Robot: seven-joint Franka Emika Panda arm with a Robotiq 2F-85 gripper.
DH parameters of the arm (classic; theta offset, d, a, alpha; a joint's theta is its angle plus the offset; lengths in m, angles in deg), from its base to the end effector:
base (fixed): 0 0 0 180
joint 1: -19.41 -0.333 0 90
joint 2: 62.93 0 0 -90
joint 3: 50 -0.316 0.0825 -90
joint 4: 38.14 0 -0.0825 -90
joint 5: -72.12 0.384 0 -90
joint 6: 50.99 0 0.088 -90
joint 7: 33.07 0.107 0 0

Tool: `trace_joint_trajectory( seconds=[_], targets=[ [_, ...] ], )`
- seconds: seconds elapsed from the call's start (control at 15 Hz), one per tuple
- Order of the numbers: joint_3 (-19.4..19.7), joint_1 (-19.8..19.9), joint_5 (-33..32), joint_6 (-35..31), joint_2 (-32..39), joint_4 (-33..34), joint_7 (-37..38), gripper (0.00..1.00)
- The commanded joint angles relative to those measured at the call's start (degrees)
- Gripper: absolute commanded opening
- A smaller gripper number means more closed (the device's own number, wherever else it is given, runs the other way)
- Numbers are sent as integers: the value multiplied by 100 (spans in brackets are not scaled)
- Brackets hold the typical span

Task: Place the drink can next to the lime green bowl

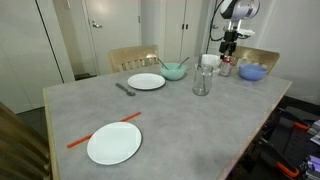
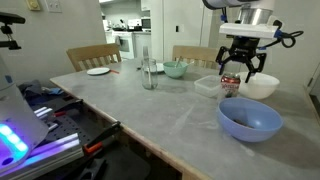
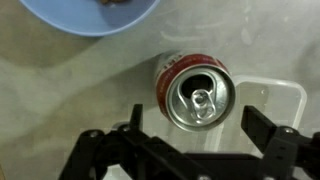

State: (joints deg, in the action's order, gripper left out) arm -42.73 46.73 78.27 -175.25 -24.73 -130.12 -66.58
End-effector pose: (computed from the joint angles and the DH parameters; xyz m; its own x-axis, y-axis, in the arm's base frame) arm 0.5713 -0.3760 0.2329 0.9952 -0.0581 -0.0784 -0.0626 -0.9964 -0.0568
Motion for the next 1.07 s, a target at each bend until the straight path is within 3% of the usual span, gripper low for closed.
trace_joint_trajectory(
  seconds=[0.0,0.2,0.27,0.4,0.53,1.0],
  targets=[
    [-24,58,10,-165,-78,-209,51,100],
    [14,34,-39,-160,-95,-230,146,82],
    [32,19,-61,-150,-101,-230,201,67],
    [57,-6,-105,-155,-124,-247,311,52],
    [72,-30,-155,-145,-157,-251,403,42],
    [160,-303,-625,15,-418,-332,887,41]
  ],
)
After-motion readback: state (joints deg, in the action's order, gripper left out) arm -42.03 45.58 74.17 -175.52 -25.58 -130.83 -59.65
